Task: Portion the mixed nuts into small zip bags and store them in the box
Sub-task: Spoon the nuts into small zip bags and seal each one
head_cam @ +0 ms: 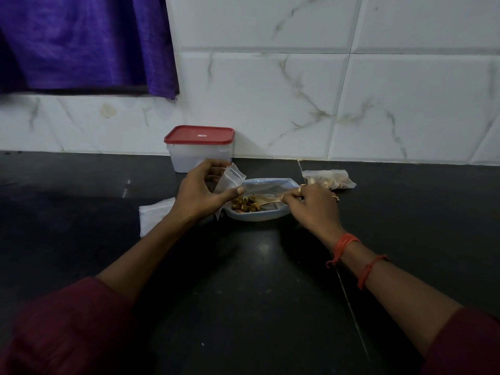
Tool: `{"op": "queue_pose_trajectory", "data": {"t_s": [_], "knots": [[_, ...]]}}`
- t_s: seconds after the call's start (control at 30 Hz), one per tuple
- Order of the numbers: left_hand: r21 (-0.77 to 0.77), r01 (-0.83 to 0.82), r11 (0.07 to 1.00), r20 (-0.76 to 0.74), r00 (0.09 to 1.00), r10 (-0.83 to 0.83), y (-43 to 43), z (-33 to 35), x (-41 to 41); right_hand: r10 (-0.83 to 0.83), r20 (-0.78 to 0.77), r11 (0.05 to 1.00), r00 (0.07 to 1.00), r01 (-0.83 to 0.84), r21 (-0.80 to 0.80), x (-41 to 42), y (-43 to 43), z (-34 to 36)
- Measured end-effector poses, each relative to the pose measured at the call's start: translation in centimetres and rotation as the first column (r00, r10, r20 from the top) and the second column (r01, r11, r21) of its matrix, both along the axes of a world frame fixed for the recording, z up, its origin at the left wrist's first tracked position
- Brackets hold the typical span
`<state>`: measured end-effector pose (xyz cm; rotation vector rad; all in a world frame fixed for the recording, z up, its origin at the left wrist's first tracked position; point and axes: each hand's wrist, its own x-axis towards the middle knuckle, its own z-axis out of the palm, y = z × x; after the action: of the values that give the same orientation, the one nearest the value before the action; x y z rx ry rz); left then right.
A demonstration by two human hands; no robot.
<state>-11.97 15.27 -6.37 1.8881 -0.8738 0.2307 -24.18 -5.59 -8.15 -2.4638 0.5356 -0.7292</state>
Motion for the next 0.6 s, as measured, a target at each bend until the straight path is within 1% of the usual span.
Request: {"op": "queue_pose_trajectory", "data": {"t_s": [0.13,0.3,0.5,0.6], "knots": [[-0.005,0.01,1.0,0.008,1.0,-0.01,0.1,0.1,-0.2,-0.058,0.007,0.993,0.998,0.057,0.105,0.0,-0.1,0.0],[0.009,0.035,0.999,0.015,0.999,-0.036,0.1,0.1,-0.3,-0.055,0.028,0.965,0.998,0.046,0.26,-0.4,0.0,0.6],[0.025,0.037,0.999,0.029,0.999,-0.037,0.1,0.1,-0.4,-0.088,0.082,0.942,0.993,0.056,0.332,-0.8,-0.2,1.4],[0.04,0.033,0.999,0.04,0.999,-0.034,0.0,0.1,-0.5,-0.107,0.138,0.932,0.985,0.051,0.358,-0.8,-0.6,1.7]]}}
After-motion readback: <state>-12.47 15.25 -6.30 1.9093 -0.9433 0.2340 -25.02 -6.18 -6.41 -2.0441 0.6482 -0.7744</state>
